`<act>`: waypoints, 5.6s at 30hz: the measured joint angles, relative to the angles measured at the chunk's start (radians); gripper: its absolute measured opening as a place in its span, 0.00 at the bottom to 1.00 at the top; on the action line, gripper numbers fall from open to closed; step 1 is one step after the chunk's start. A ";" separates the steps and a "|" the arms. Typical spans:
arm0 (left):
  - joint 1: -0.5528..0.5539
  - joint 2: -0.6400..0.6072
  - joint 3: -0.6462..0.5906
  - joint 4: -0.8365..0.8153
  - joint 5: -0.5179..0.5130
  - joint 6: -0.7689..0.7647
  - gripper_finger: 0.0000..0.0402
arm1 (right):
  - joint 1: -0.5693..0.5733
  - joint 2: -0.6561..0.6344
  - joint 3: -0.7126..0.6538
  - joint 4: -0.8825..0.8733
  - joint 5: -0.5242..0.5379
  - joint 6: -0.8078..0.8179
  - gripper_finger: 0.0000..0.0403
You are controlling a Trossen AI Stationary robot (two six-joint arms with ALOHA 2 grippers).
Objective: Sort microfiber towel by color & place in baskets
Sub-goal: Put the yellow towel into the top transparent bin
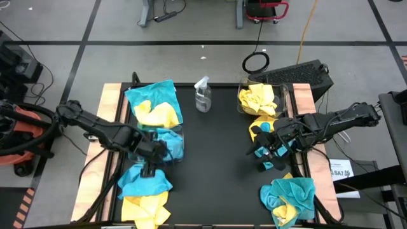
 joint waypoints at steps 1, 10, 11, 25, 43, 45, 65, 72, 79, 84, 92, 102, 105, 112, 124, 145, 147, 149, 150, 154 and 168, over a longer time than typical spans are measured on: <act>-0.023 0.000 0.000 0.018 0.013 -0.032 0.63 | 0.000 0.000 0.000 0.003 0.000 0.000 0.48; -0.257 0.000 0.000 0.194 -0.058 -0.267 0.63 | 0.000 0.000 0.000 0.039 0.003 0.000 0.48; -0.281 0.003 0.000 0.209 -0.079 -0.290 0.63 | 0.000 0.000 0.000 0.038 0.010 0.000 0.48; -0.445 0.160 0.000 0.287 -0.096 -0.358 0.63 | 0.000 0.000 0.000 0.038 0.032 0.000 0.48; -0.529 0.413 0.000 0.447 0.000 -0.414 0.63 | 0.000 0.013 0.000 0.034 0.054 -0.076 0.48; -0.540 0.429 0.000 0.428 0.003 -0.421 0.63 | 0.000 0.025 0.000 0.032 0.054 -0.083 0.48; -0.553 0.521 0.000 0.254 -0.111 -0.440 0.53 | 0.000 0.137 0.000 0.022 0.048 -0.129 0.48; -0.551 0.521 0.000 0.260 -0.121 -0.410 0.10 | 0.000 0.137 0.000 0.022 0.048 -0.140 0.48; -0.537 0.520 0.000 0.271 -0.063 -0.394 0.01 | 0.000 0.137 0.000 0.022 0.048 -0.140 0.48; -0.529 0.500 0.003 0.268 -0.061 -0.422 0.01 | 0.000 0.137 0.000 0.022 0.048 -0.140 0.48; -0.536 0.498 0.003 0.244 -0.093 -0.447 0.24 | 0.000 0.137 0.000 0.022 0.048 -0.140 0.48; -0.543 0.501 -0.017 0.251 -0.177 -0.474 0.65 | 0.000 0.137 0.000 0.006 0.048 -0.140 0.48; -0.542 0.522 -0.034 0.257 -0.177 -0.474 0.58 | 0.000 0.137 0.000 0.006 0.048 -0.140 0.48; -0.530 0.552 -0.049 0.260 -0.125 -0.447 0.11 | 0.000 0.137 0.000 0.006 0.048 -0.140 0.48; -0.518 0.489 0.135 0.063 -0.131 -0.417 0.01 | 0.000 0.137 0.000 0.008 0.048 -0.136 0.48; -0.541 0.312 0.435 -0.253 -0.430 -0.415 0.01 | 0.000 0.137 0.000 0.080 0.048 -0.165 0.48; -0.541 0.307 0.435 -0.253 -0.458 -0.392 0.00 | 0.000 0.137 0.000 0.102 0.048 -0.178 0.48; -0.538 0.306 0.435 -0.253 -0.481 -0.369 0.00 | 0.000 0.137 0.000 0.120 0.048 -0.185 0.48; -0.534 0.304 0.435 -0.253 -0.488 -0.355 0.00 | 0.000 0.137 0.000 0.135 0.048 -0.188 0.48; -0.514 0.304 0.435 -0.252 -0.522 -0.289 0.00 | 0.000 0.137 0.000 0.204 0.050 -0.208 0.48; -0.403 0.304 0.435 -0.239 -0.681 0.001 0.00 | 0.000 0.172 0.000 0.363 0.157 -0.252 0.68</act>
